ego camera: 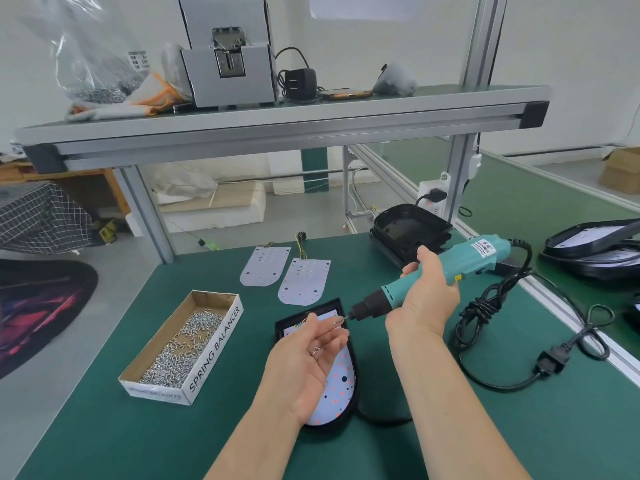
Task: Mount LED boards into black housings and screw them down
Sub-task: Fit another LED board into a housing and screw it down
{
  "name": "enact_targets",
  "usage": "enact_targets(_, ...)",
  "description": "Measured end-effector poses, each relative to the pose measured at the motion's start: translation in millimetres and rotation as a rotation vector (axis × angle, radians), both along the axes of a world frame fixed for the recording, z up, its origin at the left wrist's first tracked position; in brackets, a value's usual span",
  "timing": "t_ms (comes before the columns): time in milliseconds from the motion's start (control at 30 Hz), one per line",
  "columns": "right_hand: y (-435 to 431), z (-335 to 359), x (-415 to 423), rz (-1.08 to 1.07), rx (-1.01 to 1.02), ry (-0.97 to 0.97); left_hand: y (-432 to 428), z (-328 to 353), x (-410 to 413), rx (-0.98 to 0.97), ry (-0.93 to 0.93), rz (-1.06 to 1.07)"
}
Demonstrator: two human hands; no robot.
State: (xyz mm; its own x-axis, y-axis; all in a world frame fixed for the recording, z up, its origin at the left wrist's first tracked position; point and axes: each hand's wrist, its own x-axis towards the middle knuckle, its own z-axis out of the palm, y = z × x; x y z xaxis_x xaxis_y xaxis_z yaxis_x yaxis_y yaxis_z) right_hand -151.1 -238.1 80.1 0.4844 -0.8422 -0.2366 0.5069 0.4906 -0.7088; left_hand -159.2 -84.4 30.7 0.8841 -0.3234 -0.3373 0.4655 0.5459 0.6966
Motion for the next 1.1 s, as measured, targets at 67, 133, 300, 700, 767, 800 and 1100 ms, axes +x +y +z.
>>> enact_targets(67, -1, 1, 0, 0.004, -0.003, -0.006, 2, -2, 2, 0.053, -0.001, -0.004)
enact_targets(133, -3, 2, -1, 0.005, -0.007, -0.014, 6, -5, 9, 0.25, -0.093, 0.009)
enact_targets(300, -12, 8, -1, -0.028, -0.039, -0.041, 12, -8, 35, 1.106, -0.618, 0.016)
enact_targets(700, -14, 10, 13, -0.087, -0.323, -0.041, -16, -27, 42, 1.742, -0.965, -0.213)
enact_targets(767, -13, 6, 18, -0.08, -0.388, -0.025, -18, -25, 45, 1.762, -0.95, -0.237)
enact_targets(800, -11, 3, 22, -0.073, -0.417, -0.019, -19, -25, 46, 1.772, -0.947, -0.248)
enact_targets(1100, 2, -14, 48, -0.01, -0.674, 0.095, -24, -23, 43, 1.816, -0.999, -0.248)
